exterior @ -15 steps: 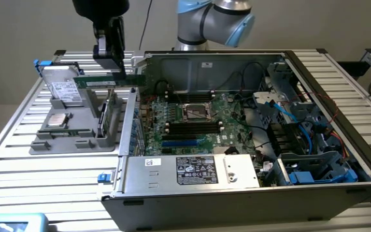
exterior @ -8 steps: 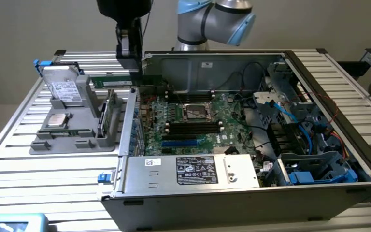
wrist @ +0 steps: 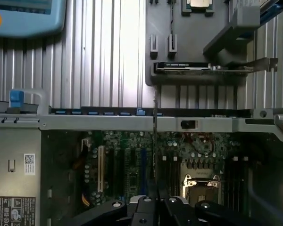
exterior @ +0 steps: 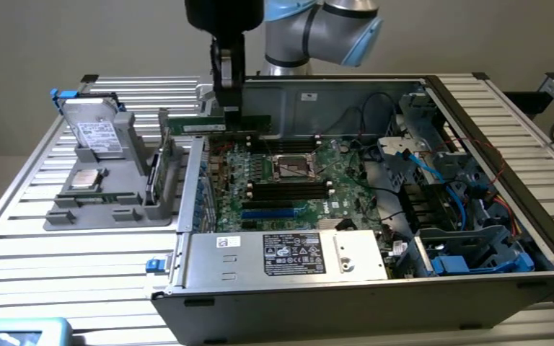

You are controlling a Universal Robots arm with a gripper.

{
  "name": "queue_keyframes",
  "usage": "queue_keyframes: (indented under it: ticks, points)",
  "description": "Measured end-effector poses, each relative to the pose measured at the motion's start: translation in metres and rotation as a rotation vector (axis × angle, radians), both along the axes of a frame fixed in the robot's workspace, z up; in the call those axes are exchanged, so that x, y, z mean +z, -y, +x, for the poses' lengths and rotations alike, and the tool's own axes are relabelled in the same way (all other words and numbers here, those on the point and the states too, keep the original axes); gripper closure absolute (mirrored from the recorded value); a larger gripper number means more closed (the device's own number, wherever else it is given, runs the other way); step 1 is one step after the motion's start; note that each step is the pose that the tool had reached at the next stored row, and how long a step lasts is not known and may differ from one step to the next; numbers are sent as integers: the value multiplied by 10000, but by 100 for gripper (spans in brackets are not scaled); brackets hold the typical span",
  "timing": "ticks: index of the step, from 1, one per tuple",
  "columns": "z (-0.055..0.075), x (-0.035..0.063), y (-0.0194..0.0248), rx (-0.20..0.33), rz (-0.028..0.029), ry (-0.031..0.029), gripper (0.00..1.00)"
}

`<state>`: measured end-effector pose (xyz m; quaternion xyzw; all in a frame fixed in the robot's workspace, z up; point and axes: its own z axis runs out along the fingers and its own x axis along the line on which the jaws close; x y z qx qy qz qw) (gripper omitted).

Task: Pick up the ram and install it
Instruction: 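Pick up the ram and move it above insertion slot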

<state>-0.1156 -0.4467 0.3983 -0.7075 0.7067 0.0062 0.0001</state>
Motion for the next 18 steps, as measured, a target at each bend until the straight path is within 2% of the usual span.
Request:
queue_keyframes:
  ticks: [5, 7, 15, 18]
  points:
    - [226, -33, -2, 1, -153, 1, 88]
    - [318, -46, -5, 0, -197, 1, 88]
    - [681, -135, -53, 0, -255, 1, 88]
    - [808, -180, -108, 0, -277, 0, 88]
